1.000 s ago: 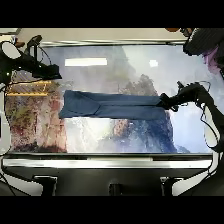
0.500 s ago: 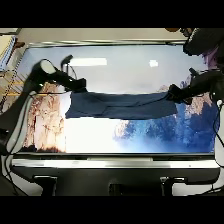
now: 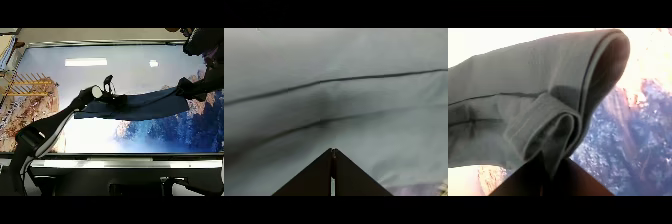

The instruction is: Fold the clothes and pants, and hang the long-sleeved shirts on hangers.

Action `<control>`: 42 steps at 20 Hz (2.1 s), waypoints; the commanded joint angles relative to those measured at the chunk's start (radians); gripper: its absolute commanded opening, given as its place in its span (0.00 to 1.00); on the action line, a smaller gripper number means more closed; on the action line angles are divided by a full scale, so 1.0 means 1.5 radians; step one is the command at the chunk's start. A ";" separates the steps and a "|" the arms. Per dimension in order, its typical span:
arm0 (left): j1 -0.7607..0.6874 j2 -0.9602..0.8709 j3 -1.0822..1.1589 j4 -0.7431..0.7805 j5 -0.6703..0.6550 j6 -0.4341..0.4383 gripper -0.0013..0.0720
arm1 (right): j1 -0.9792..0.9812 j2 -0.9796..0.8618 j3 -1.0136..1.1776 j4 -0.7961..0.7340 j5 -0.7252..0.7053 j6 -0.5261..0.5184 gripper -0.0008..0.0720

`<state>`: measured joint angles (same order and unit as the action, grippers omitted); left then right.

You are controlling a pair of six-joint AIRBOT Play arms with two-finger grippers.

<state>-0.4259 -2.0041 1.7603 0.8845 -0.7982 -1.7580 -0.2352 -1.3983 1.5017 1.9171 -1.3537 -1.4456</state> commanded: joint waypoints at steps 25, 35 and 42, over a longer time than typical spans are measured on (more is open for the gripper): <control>0.001 -0.047 0.141 -0.086 -0.177 0.003 0.04 | 0.003 0.070 0.000 0.117 0.060 0.020 0.05; 0.334 0.302 0.141 0.273 -0.432 0.005 0.04 | 0.251 0.025 0.000 0.145 0.234 0.116 0.05; 0.467 0.362 0.141 0.274 -0.463 0.006 0.04 | 0.407 -0.097 0.000 0.150 0.413 0.183 0.05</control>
<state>0.2062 -1.4902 1.9713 1.2762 -1.4639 -1.7508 0.2905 -1.4746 1.5021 2.1368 -0.8707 -1.2240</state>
